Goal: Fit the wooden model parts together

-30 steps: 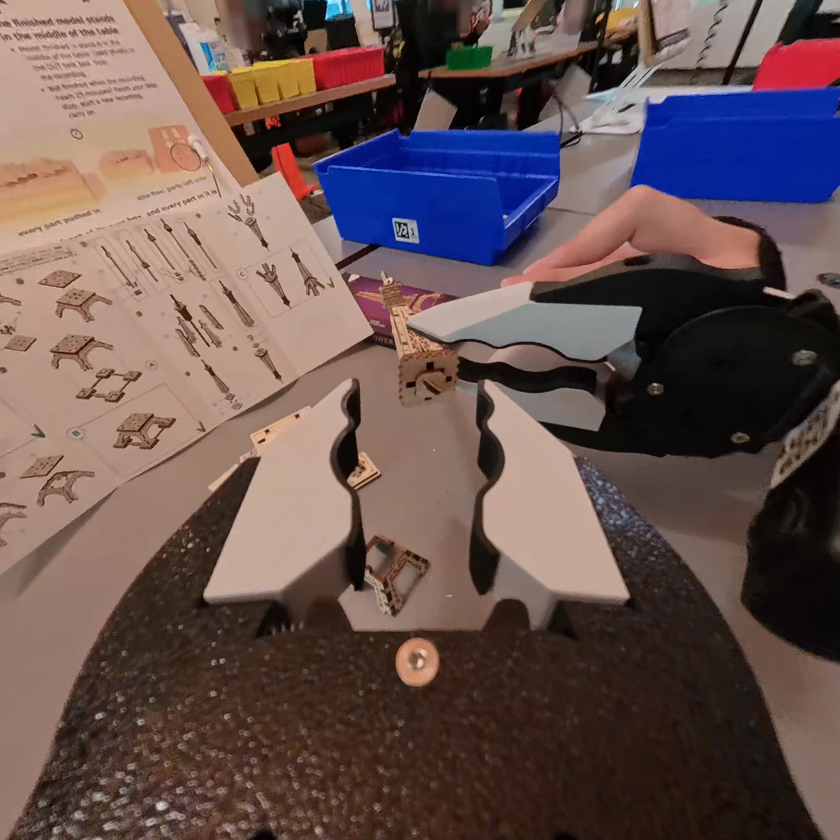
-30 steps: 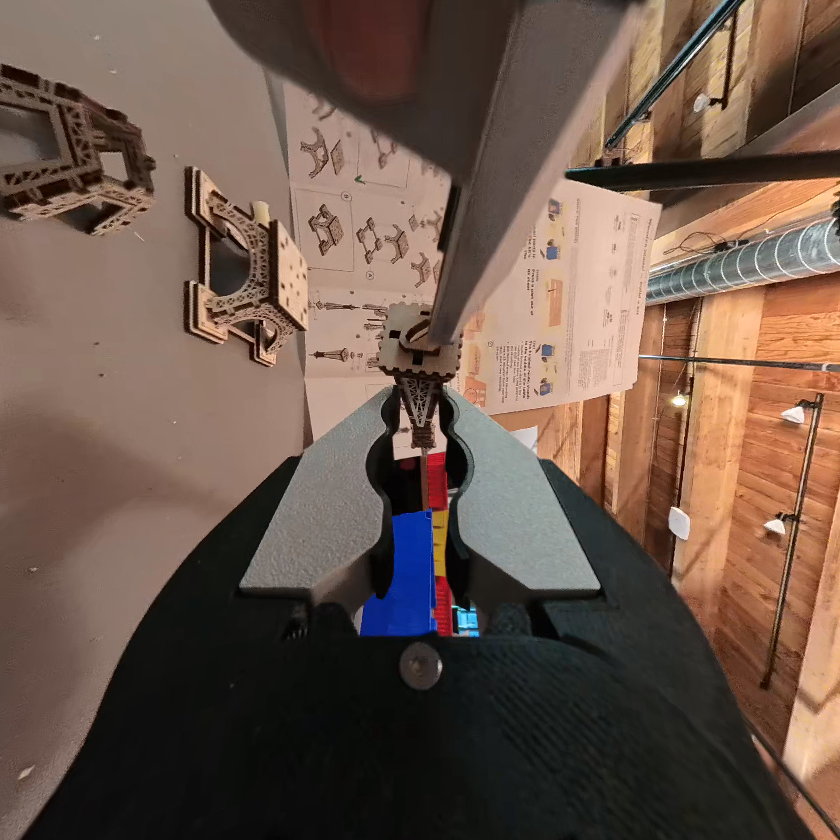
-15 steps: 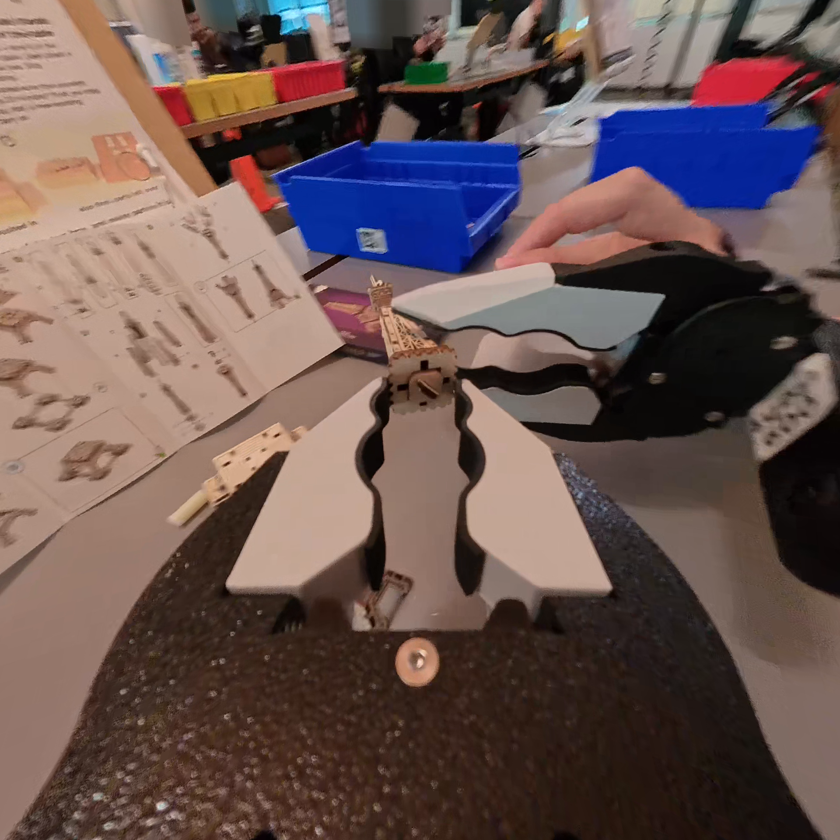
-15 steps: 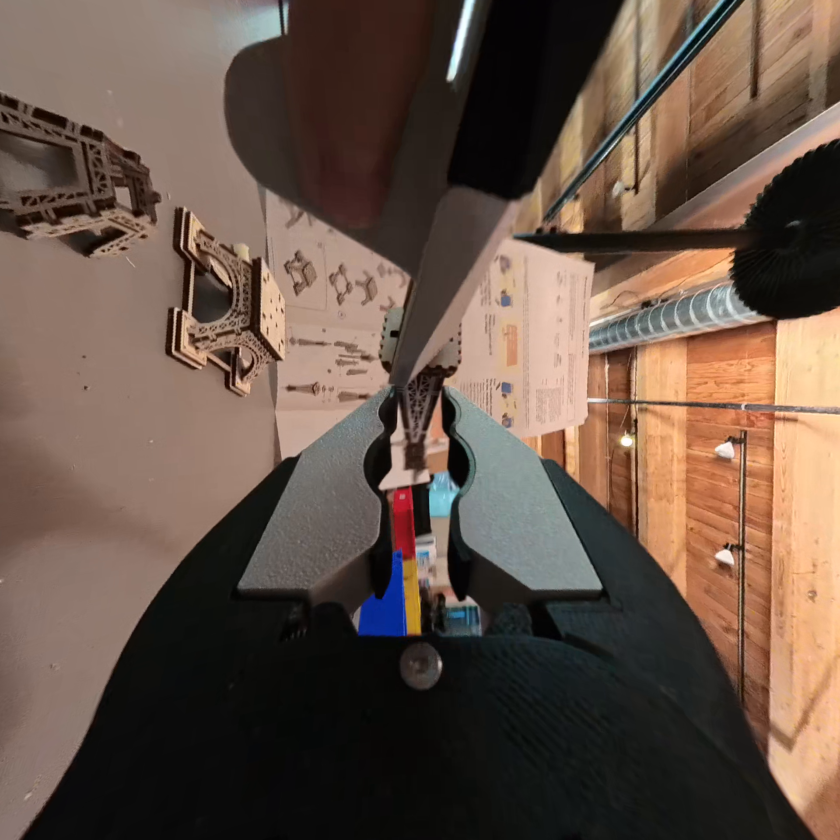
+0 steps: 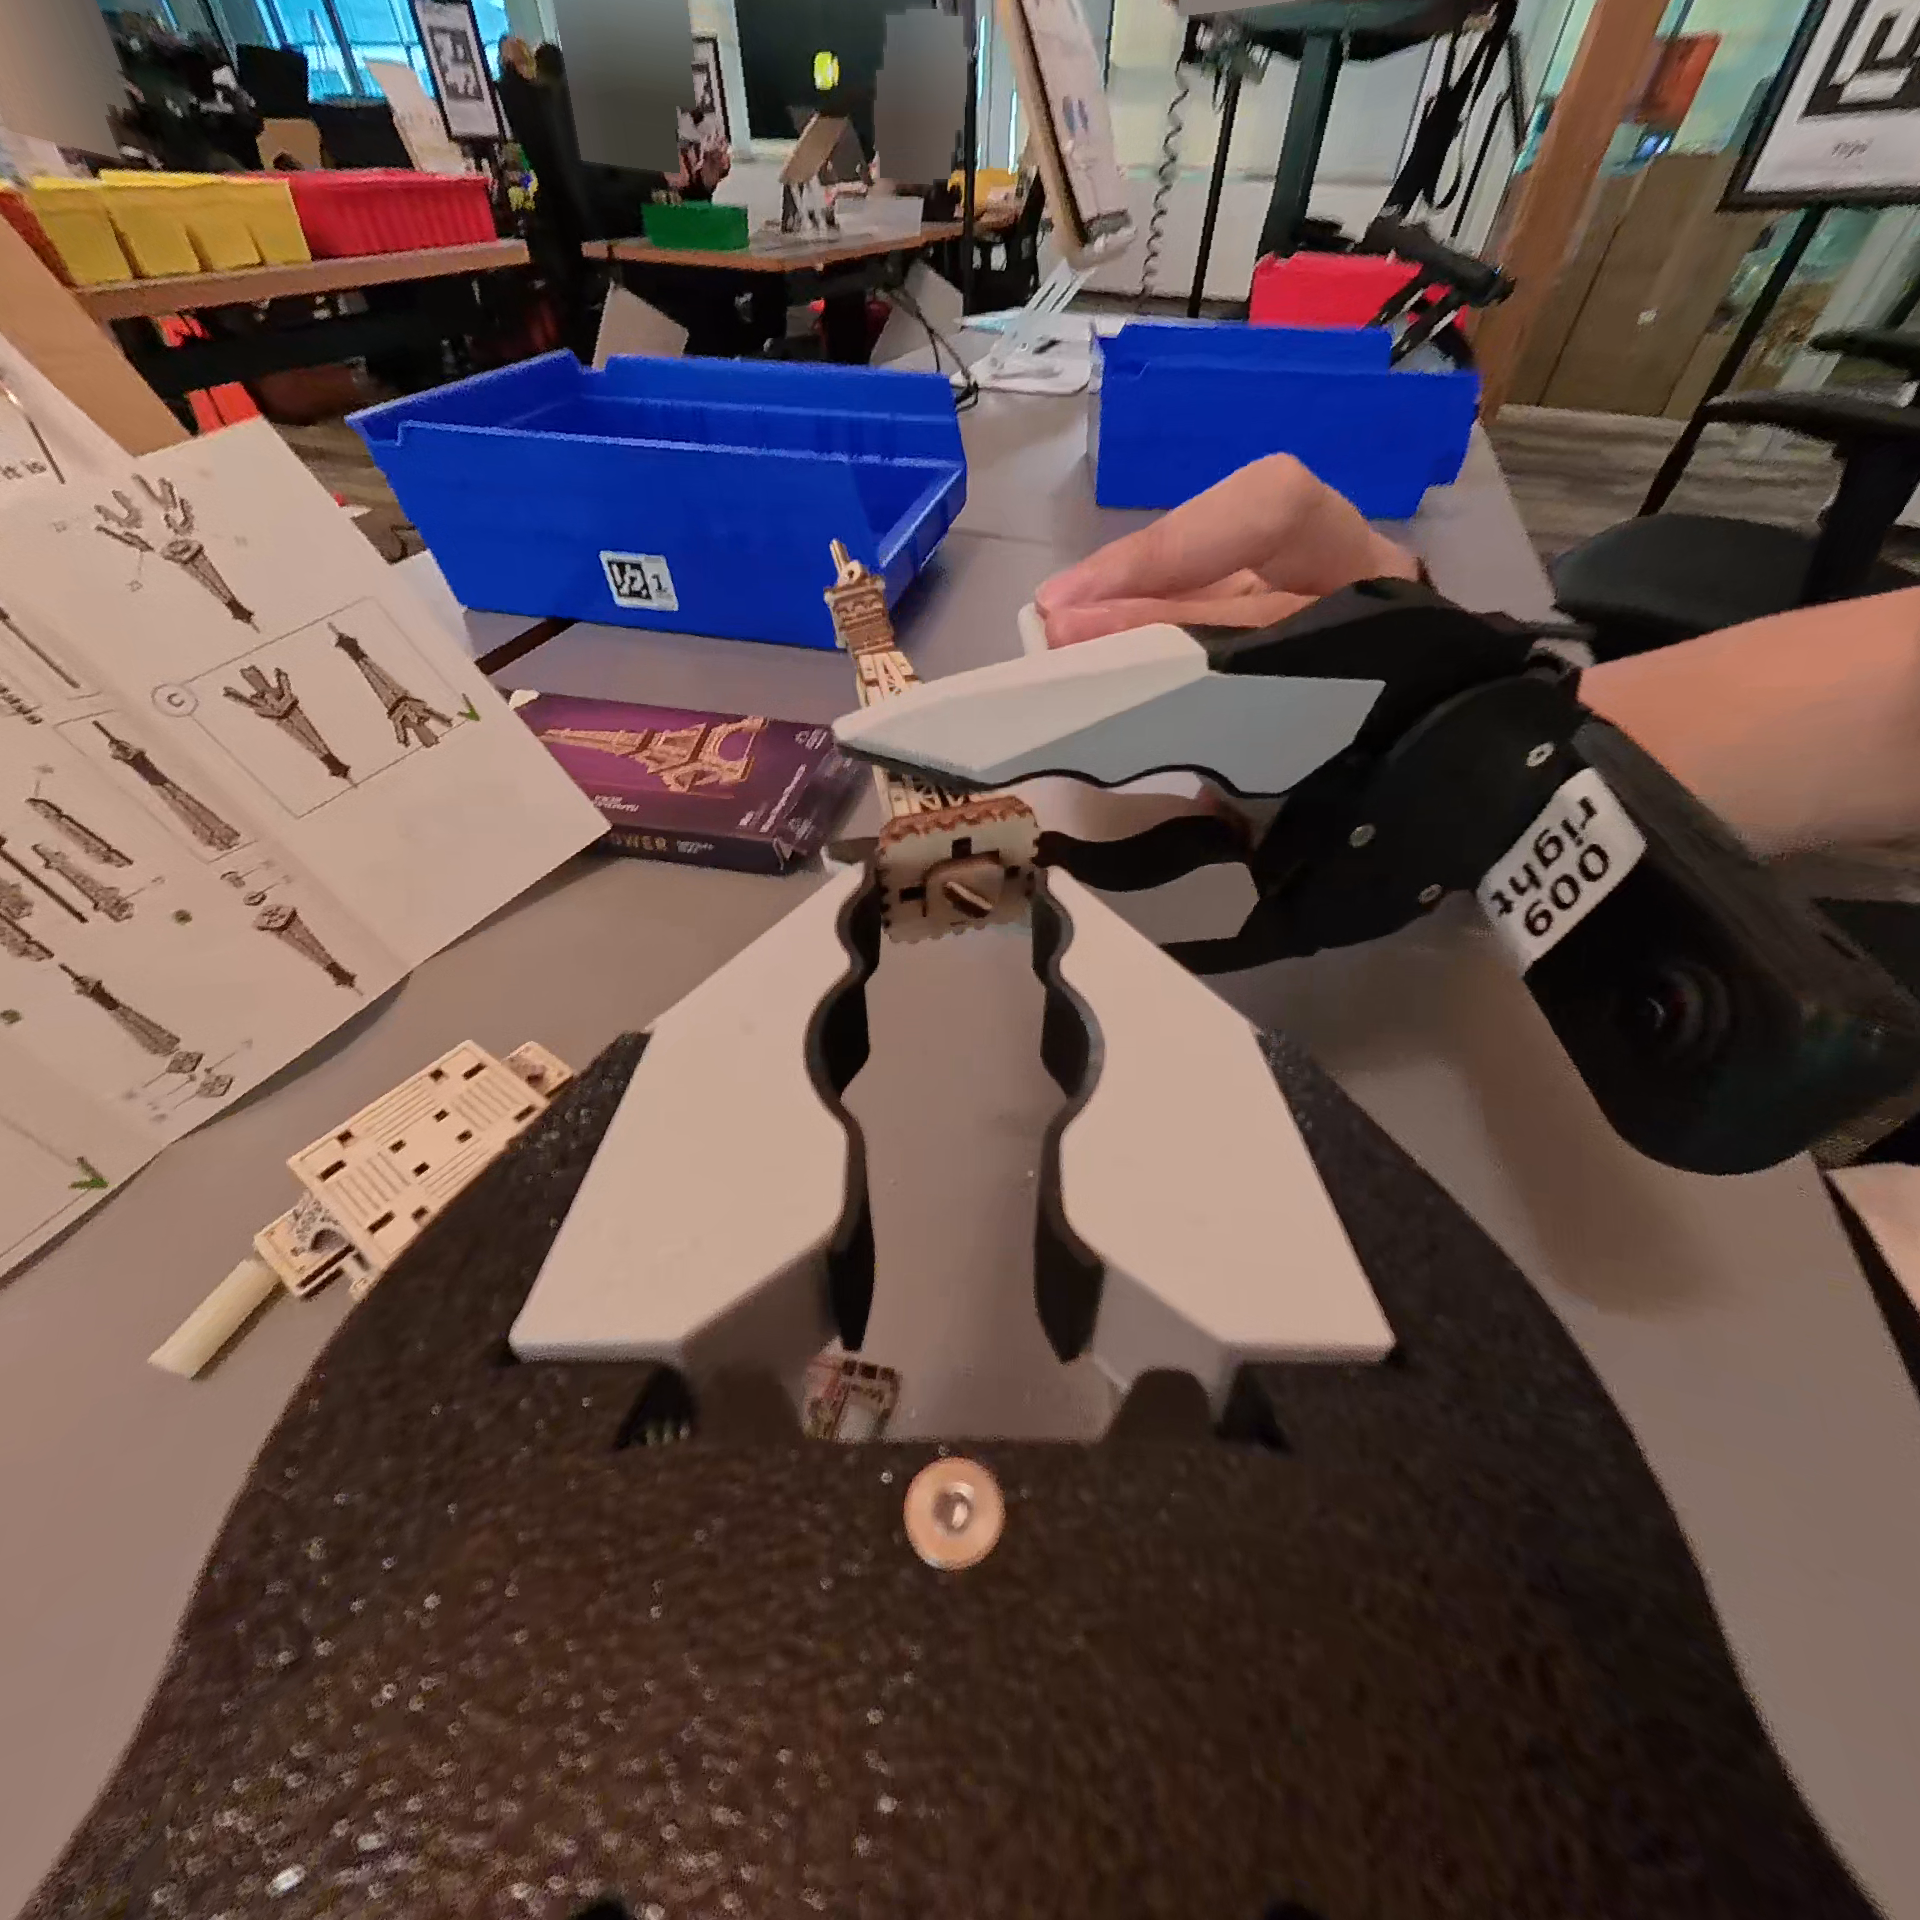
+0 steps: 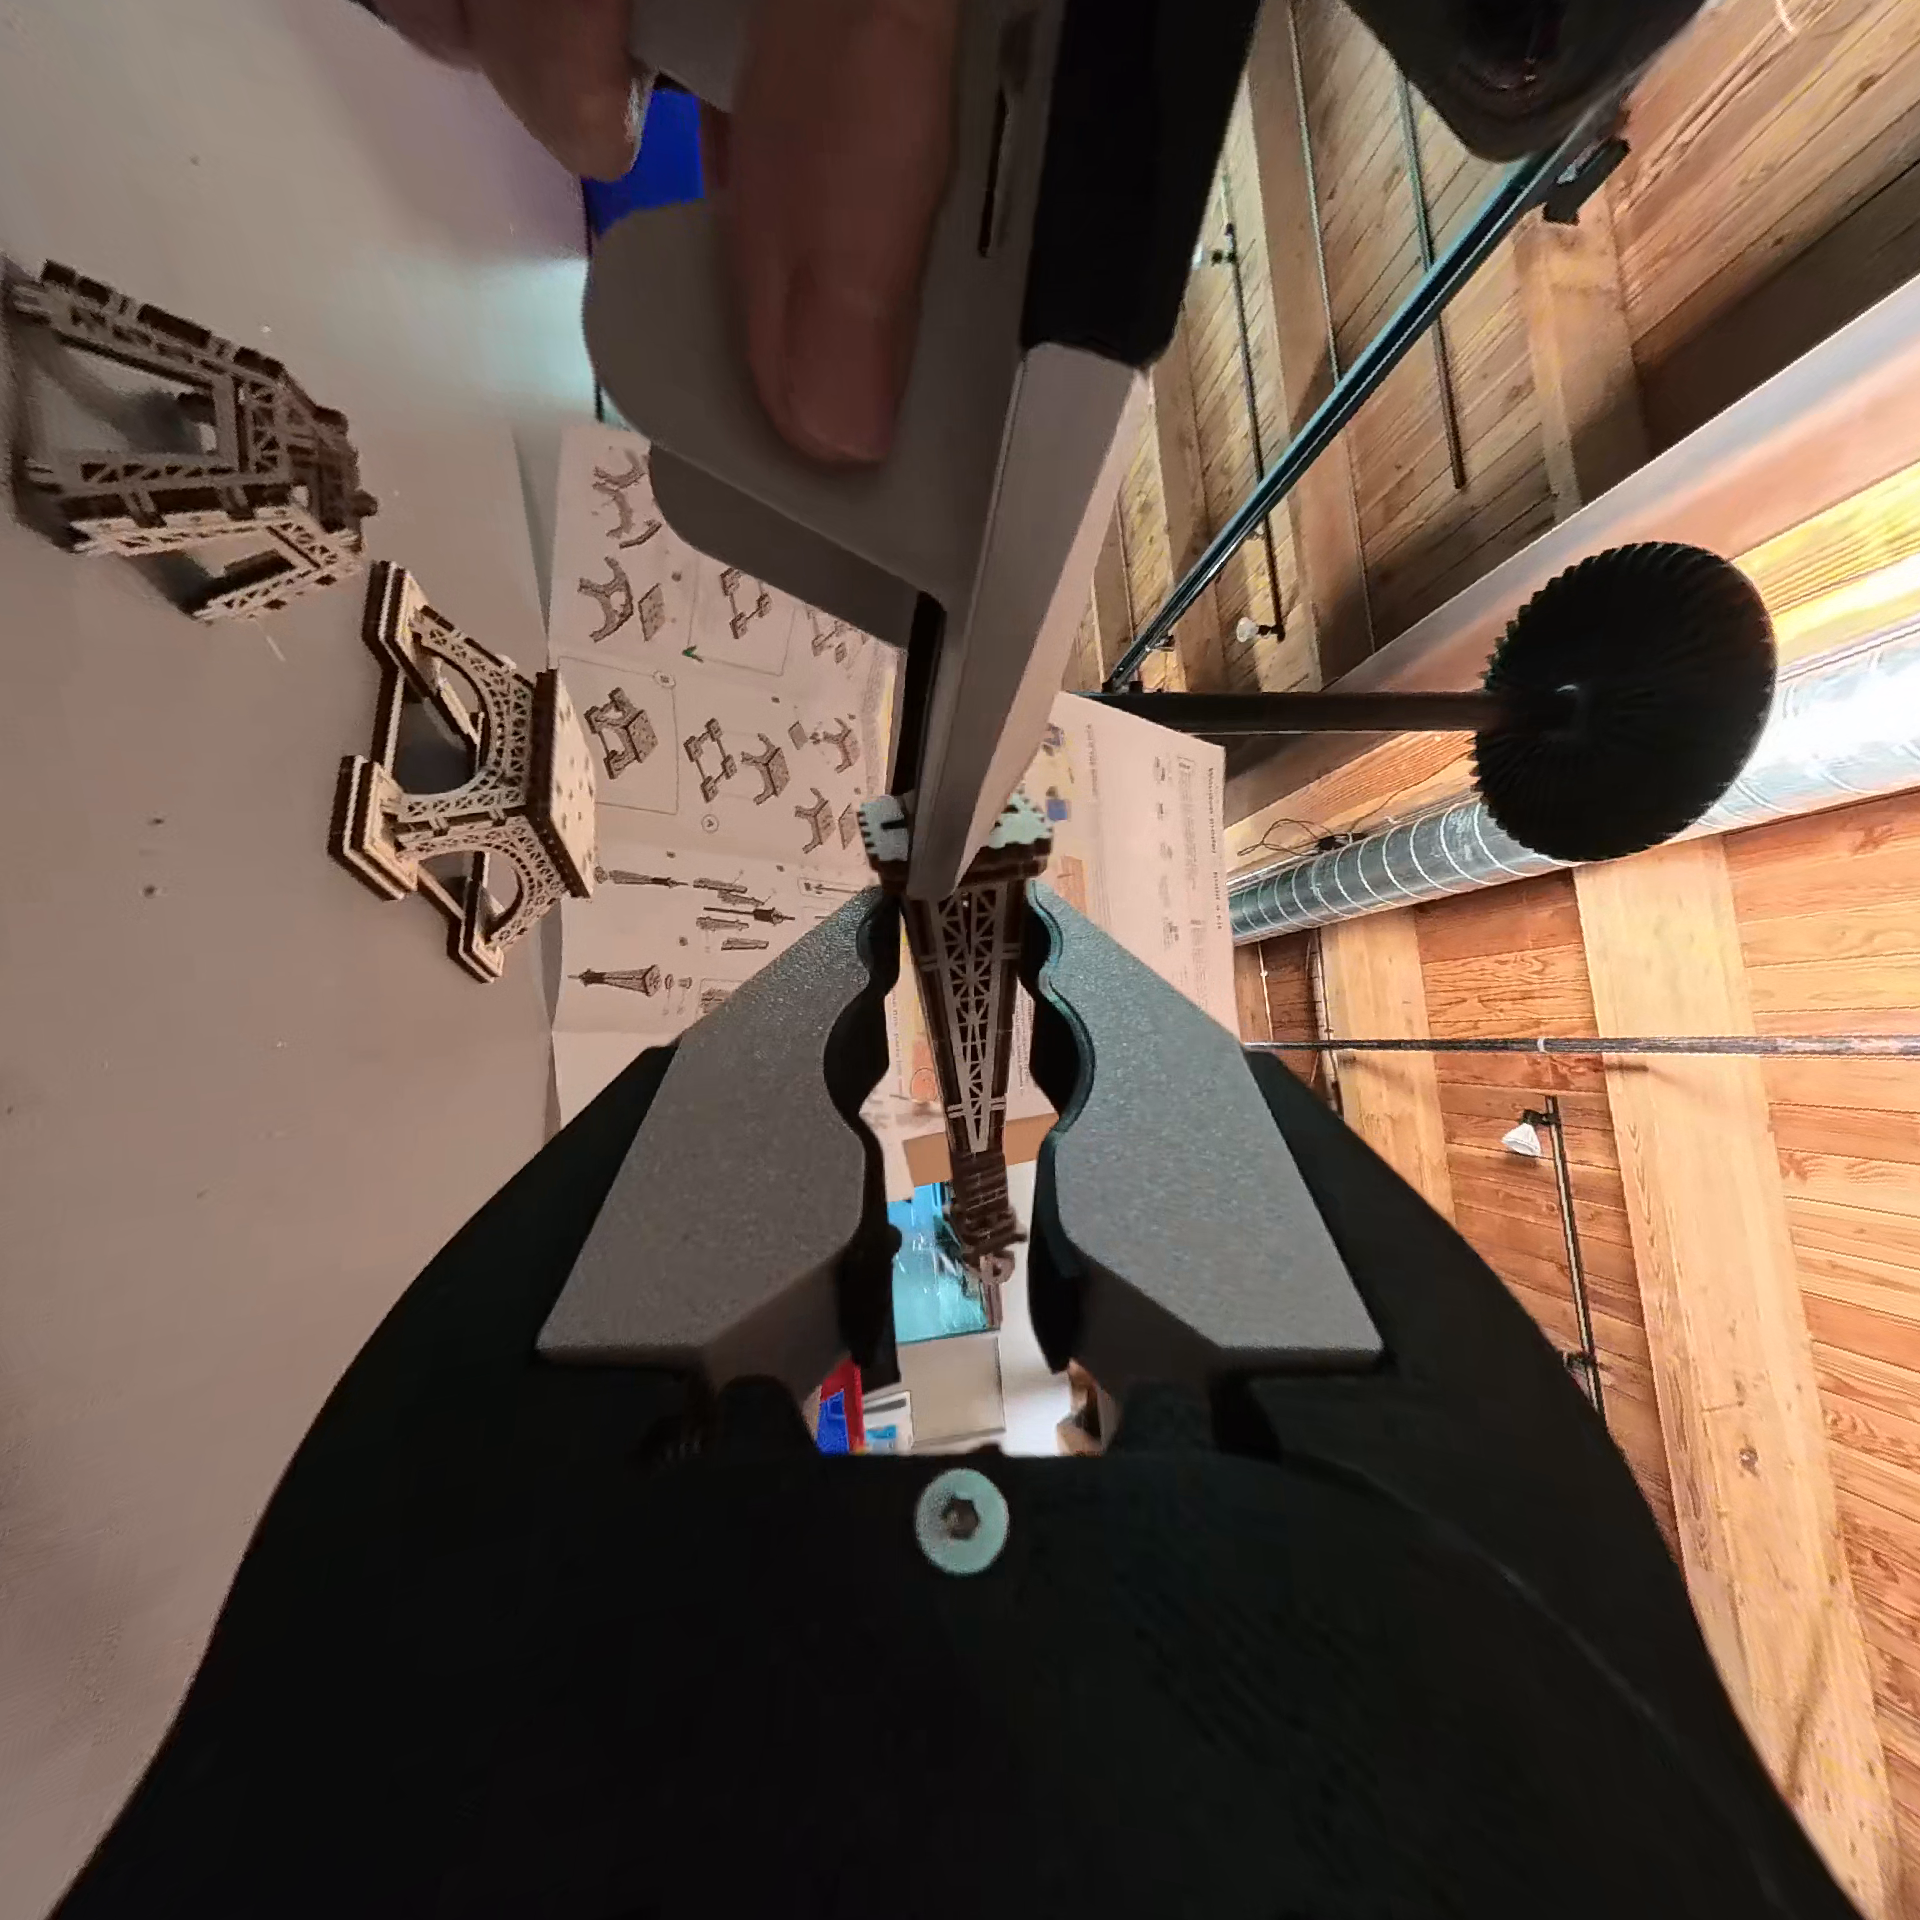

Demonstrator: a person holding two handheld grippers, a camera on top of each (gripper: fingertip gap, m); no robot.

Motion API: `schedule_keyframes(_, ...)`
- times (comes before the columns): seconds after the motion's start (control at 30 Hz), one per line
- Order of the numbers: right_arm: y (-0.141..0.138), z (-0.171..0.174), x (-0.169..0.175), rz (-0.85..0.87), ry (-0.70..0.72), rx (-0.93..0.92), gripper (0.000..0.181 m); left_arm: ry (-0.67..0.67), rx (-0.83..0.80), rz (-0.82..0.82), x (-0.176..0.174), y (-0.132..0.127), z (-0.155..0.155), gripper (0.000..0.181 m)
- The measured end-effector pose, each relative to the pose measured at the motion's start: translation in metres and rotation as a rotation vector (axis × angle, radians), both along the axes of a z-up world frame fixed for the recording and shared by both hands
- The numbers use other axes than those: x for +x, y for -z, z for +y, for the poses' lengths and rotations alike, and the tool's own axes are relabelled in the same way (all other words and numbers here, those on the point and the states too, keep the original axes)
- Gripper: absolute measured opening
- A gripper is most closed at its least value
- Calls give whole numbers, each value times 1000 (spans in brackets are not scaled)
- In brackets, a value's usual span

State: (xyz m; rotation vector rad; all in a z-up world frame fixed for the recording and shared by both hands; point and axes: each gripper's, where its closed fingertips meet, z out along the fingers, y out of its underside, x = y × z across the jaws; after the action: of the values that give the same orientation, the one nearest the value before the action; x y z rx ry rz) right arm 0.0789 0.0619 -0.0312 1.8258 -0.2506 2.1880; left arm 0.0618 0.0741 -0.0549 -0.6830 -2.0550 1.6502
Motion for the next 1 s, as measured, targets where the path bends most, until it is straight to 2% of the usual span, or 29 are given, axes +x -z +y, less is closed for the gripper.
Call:
schedule_keyframes(0.1, 10, -3, 3, 41, 20, 14, 20, -44, 3, -41, 9, 3, -2, 34)
schedule_keyframes(0.2, 22, -13, 1, 64, 77, 39, 20, -72, -15, -60, 25, -1, 8, 38)
schedule_keyframes(0.27, 29, -21, -1, 60, 102, 33, 20, -89, 3, -124, 42, 5, 18, 40)
schedule_keyframes(0.4, 41, -33, -2, 83, 118, 105, 20, -30, 130, -292, 72, 46, 49, 51)
schedule_keyframes(0.53, 47, -49, 1, 96, 137, 181, 20, -2, 267, -381, 95, 83, 62, 51)
schedule_keyframes(0.63, 49, -51, 0, 87, 133, 243, 20, 31, 356, -361, 94, 97, 59, 52)
schedule_keyframes(0.77, 50, -51, -3, 93, 134, 247, 20, 82, 376, -306, 80, 104, 49, 53)
schedule_keyframes(0.9, 51, -50, -5, 92, 117, 279, 19, 88, 382, -366, 76, 111, 44, 50)
schedule_keyframes(1.0, 52, -46, -5, 101, 97, 286, 17, 96, 383, -369, 71, 111, 43, 40)
